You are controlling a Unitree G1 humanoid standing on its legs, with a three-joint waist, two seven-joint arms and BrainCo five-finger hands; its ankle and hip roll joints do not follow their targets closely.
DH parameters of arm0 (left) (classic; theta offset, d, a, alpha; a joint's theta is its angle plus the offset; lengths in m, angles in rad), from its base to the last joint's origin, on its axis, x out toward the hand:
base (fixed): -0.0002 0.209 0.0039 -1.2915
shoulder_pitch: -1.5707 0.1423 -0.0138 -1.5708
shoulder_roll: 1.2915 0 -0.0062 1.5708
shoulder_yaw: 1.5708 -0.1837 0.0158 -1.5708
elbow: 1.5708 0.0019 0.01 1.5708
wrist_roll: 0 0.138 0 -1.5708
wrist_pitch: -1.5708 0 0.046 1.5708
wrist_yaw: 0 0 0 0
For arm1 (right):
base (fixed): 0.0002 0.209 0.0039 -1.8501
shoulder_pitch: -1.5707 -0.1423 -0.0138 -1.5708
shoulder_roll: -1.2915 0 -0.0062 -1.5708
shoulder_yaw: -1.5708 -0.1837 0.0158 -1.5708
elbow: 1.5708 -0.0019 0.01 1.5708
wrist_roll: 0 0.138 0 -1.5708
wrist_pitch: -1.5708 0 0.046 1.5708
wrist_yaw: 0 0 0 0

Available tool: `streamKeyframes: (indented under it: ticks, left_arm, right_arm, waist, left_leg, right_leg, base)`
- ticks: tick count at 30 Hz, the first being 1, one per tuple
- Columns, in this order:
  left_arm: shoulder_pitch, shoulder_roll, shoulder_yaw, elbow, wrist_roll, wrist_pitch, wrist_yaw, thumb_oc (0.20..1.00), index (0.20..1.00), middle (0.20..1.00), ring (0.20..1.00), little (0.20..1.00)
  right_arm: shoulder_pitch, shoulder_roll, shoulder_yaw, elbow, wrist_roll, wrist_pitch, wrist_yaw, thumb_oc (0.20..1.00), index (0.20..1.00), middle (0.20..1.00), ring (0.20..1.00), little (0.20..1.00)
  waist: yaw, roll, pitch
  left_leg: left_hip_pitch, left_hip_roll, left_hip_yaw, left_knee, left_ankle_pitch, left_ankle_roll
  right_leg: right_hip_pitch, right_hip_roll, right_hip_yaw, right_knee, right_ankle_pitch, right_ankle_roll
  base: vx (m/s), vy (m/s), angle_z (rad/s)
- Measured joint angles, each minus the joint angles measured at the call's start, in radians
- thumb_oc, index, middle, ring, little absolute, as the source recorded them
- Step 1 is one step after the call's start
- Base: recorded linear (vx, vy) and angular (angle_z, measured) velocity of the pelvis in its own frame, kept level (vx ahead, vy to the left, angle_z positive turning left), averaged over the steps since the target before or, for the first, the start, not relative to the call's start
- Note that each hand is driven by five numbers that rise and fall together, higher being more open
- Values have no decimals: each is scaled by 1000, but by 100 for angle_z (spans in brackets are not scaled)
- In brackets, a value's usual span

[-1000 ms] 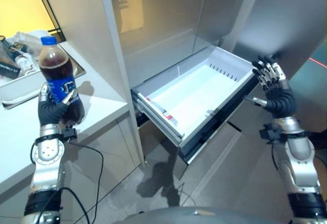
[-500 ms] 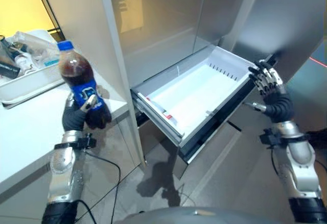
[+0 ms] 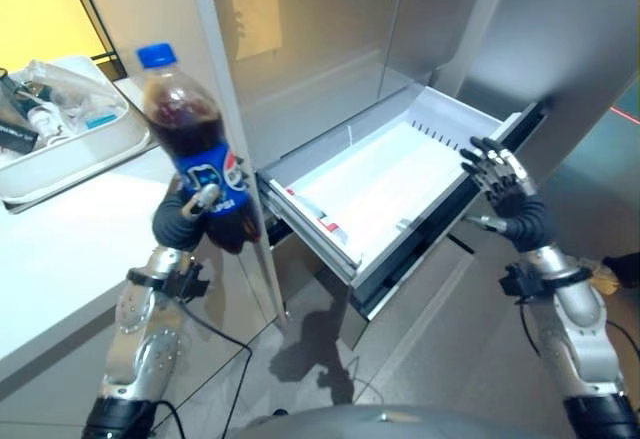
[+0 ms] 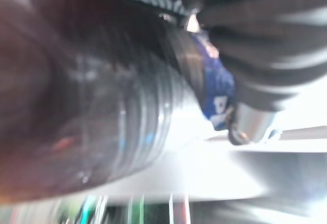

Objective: Take the drinks into the refrigerator

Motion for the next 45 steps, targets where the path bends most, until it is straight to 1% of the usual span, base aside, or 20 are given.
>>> streamKeyframes:
  ticks: [1,3,5,6,8,9,11,16,21,22,25,30,32,34,38,41,45]
  left_arm:
    - [-2,53,-44,-15,1,20,-25,200,200,200,200,200]
    - [-13,93,-116,-22,-3,28,-41,200,200,200,200,200]
    - [-31,118,-165,-23,4,48,-59,200,200,200,200,200]
    - [-33,121,-175,-23,4,49,-63,200,200,200,200,200]
    - [-78,146,-231,-23,1,57,-65,200,200,200,200,200]
    - [-96,155,-253,-23,-2,58,-63,200,200,200,200,200]
    - [-167,193,-340,-25,-2,68,-71,200,200,200,200,200]
    - [-238,222,-464,-24,5,88,-85,200,200,200,200,200]
    - [-268,230,-544,-21,12,107,-86,200,200,200,200,200]
    - [-272,228,-553,-20,16,110,-89,200,200,200,200,200]
    - [-282,225,-553,-21,16,109,-90,200,200,200,200,200]
    - [-283,232,-552,-20,15,105,-86,200,200,200,200,200]
    - [-284,235,-551,-20,14,103,-86,200,200,200,200,200]
    - [-284,240,-551,-20,16,100,-94,200,200,200,200,200]
    - [-285,238,-551,-20,16,95,-101,200,200,200,200,200]
    - [-285,237,-552,-21,18,83,-121,200,200,200,200,200]
    - [-285,236,-552,-22,20,84,-133,200,200,200,200,200]
  right_arm:
    - [-1,-43,37,1,41,30,40,1000,1000,1000,1000,1000]
    - [-7,-49,65,15,94,45,56,1000,1000,1000,1000,1000]
    - [-35,-51,89,39,130,62,65,1000,1000,1000,1000,1000]
    - [-44,-54,92,43,130,65,67,1000,1000,1000,1000,1000]
    - [-88,-96,93,45,130,64,66,1000,1000,1000,1000,1000]
    - [-104,-99,97,49,133,63,64,1000,1000,1000,1000,1000]
    - [-169,-109,149,67,151,64,62,1000,1000,1000,1000,1000]
    - [-245,-111,270,88,206,74,78,1000,1000,1000,1000,1000]
    - [-334,-100,404,134,291,107,91,1000,1000,1000,1000,1000]
    - [-349,-71,416,158,309,111,93,1000,1000,1000,1000,1000]
    - [-370,-50,455,185,346,131,91,1000,1000,1000,1000,1000]
    - [-394,-51,513,205,403,164,93,1000,1000,1000,1000,1000]
    - [-404,-60,540,205,443,178,97,1000,1000,1000,1000,1000]
    - [-423,-89,581,205,483,207,123,1000,1000,1000,1000,1000]
    - [-423,-93,609,199,536,240,147,1000,1000,1000,1000,1000]
    - [-426,-127,635,171,550,262,171,1000,1000,1000,1000,1000]
    - [-425,-155,633,158,550,266,192,1000,1000,1000,1000,1000]
  waist:
    - [0,-2,1]
    - [0,-4,2]
    - [0,-5,3]
    - [-1,-5,4]
    - [-1,-6,4]
    - [-1,-7,4]
    - [-2,-7,5]
    - [-1,-7,5]
    - [-2,-7,5]
    - [-1,-7,5]
    - [2,-6,5]
    - [2,-6,5]
    - [4,-6,5]
    - [4,-6,5]
    - [19,-5,5]
    - [24,-6,5]
    - [27,-6,5]
  left_leg:
    - [0,0,0,0,0,0]
    - [1,-1,0,0,0,0]
    - [1,-1,2,0,0,0]
    - [1,-1,2,0,0,0]
    - [3,0,6,0,0,0]
    - [4,0,6,0,0,0]
    - [6,0,9,0,0,0]
    - [7,-1,11,0,0,0]
    - [15,-1,12,0,0,0]
    - [18,-1,12,0,0,-1]
    - [18,-1,13,0,0,-1]
    - [18,-2,13,0,0,-1]
    - [18,-2,14,0,0,-1]
    - [18,-2,14,0,0,-1]
    - [18,-2,14,0,0,-1]
    - [18,-2,14,0,0,-1]
    - [17,-3,13,0,0,-1]
  right_leg:
    - [1,0,0,2,0,0]
    - [1,0,0,3,0,0]
    - [1,0,0,3,2,-1]
    - [1,0,1,3,2,-1]
    - [1,1,5,3,4,-1]
    - [1,1,5,2,4,-1]
    - [1,1,6,3,5,-1]
    - [2,1,6,4,5,-1]
    - [9,1,7,3,5,-1]
    - [10,1,8,3,5,-1]
    - [9,1,8,3,6,-1]
    - [9,1,9,4,6,-1]
    - [10,1,9,4,6,-1]
    - [9,1,9,4,6,-1]
    - [8,1,9,4,6,-1]
    - [7,1,9,4,6,-1]
    - [7,0,8,4,6,-1]
  base:
    - [0,0,0]
    - [0,0,0]
    - [0,0,0]
    - [-1,-11,-5]
    - [-3,-8,-4]
    - [0,0,0]
    - [-5,-8,-3]
    - [-1,-2,-1]
    - [0,0,0]
    - [0,0,0]
    - [0,0,0]
    - [0,0,0]
    - [0,0,0]
    - [0,0,0]
    - [0,0,0]
    - [0,0,0]
    - [0,0,0]
